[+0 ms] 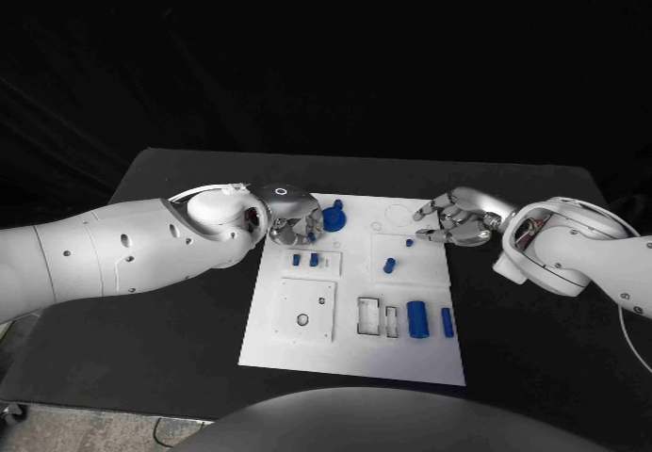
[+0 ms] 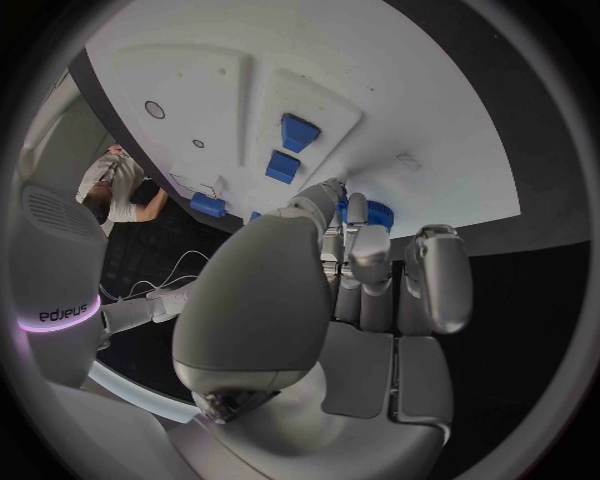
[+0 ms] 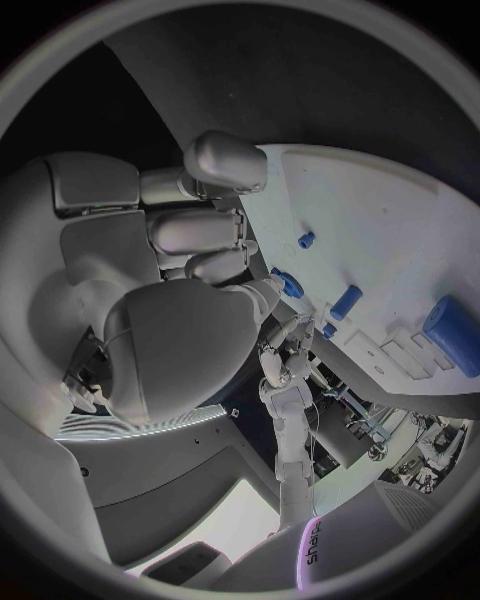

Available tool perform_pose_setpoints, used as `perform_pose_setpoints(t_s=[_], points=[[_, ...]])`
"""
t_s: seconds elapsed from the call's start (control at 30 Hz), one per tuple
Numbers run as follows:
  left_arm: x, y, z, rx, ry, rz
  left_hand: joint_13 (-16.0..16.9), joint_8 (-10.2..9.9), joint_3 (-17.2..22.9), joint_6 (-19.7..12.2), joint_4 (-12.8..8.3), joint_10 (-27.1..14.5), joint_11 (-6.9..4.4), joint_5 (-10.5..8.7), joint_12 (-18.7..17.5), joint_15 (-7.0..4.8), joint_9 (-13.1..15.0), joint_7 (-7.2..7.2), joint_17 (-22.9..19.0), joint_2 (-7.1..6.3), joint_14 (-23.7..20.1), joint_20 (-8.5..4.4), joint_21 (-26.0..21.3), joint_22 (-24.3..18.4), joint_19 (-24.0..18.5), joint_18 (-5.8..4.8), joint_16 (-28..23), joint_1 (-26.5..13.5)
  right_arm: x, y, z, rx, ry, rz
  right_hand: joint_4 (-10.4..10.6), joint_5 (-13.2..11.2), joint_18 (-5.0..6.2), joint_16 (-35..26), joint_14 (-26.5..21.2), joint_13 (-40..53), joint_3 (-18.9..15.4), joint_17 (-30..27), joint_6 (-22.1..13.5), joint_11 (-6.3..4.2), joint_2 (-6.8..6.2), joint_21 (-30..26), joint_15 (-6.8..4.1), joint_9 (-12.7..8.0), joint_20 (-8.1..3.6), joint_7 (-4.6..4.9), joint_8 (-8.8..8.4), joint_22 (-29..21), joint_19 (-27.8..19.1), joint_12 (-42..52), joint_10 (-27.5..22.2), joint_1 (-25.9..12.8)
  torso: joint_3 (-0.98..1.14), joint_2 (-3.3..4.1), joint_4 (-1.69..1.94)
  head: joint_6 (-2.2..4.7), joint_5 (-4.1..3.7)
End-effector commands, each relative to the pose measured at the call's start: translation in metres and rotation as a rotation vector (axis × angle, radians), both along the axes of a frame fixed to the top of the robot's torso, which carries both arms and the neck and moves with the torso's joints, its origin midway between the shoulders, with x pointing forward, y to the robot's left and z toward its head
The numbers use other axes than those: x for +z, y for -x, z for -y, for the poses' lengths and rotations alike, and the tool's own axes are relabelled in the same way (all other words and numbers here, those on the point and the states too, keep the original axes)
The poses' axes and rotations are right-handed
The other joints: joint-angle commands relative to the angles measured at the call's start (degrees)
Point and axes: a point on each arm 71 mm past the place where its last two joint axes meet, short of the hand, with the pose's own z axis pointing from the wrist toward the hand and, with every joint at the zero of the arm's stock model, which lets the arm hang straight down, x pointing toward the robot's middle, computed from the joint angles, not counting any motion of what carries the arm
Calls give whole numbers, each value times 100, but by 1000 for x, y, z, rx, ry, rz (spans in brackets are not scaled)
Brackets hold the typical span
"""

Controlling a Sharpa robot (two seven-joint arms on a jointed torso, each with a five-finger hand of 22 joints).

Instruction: Assemble the parts on the task board

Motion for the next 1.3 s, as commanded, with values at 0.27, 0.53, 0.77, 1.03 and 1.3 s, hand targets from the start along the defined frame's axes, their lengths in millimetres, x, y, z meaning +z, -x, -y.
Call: perform_pose_setpoints(t_s=[0.27, 0.53, 0.77, 1.03, 1.3], points=[[-8, 0, 0, 7, -51, -30, -23, -28, 36, -19, 11, 32, 3, -45, -59, 18, -11, 23, -31, -28, -50, -15, -53, 1102, -40, -8, -51, -56, -2, 1, 0, 6, 8, -14, -1, -32, 60, -41, 3, 143, 41, 68, 29, -16, -42, -57, 30, -10, 5, -4, -20, 155, -34, -57, -51, -2, 0, 2, -1, 1, -16], [-9, 0, -1, 11, -53, -30, -35, -54, 45, -34, -2, 19, -6, -38, -83, 15, -27, 16, -45, -44, -62, -16, -65, 1099, -47, -6, -59, -45, -2, 1, 0, 7, 8, -16, -1, -33, 60, -50, -1, 137, 44, 61, 35, -15, -42, -65, 31, -11, 6, -5, -19, 152, -36, -62, -53, -2, -2, -2, 3, 1, -8], [-9, 1, -2, 13, -53, -29, -41, -69, 47, -44, -1, 3, -8, -40, -98, 13, -37, 12, -62, -50, -72, -17, -71, 1098, -51, -4, -68, -49, -2, 1, 0, 7, 9, -17, -1, -33, 60, -50, -1, 137, 44, 61, 35, -15, -42, -65, 31, -11, 6, -5, -19, 152, -36, -62, -53, -2, -3, -2, 7, 1, 0], [-8, 0, -1, 17, -51, -25, -97, -315, 26, -358, 112, -234, -17, -513, -265, 14, -175, -58, -148, -95, -124, -16, -133, 1082, -89, 6, -108, -170, -2, 1, 0, 7, 8, -17, -7, -32, 64, -65, -7, 122, 53, 49, 23, -17, -46, -90, 32, -18, 7, -9, -29, 142, -44, -78, -63, 6, -4, -2, 1, 1, 16], [-7, -3, -6, 31, -33, 1, -145, -642, -58, -1004, 232, -750, 97, -831, -457, 75, -365, -321, -256, -253, -203, 17, -246, 1053, -157, 23, -159, -248, 0, 0, 1, -2, 0, 7, -51, 16, 93, -199, -76, -607, 134, -58, 18, -3, -116, -301, 48, -50, 17, -4, -51, 61, -120, -1092, -893, 84, -5, -3, -8, 1, 21]])
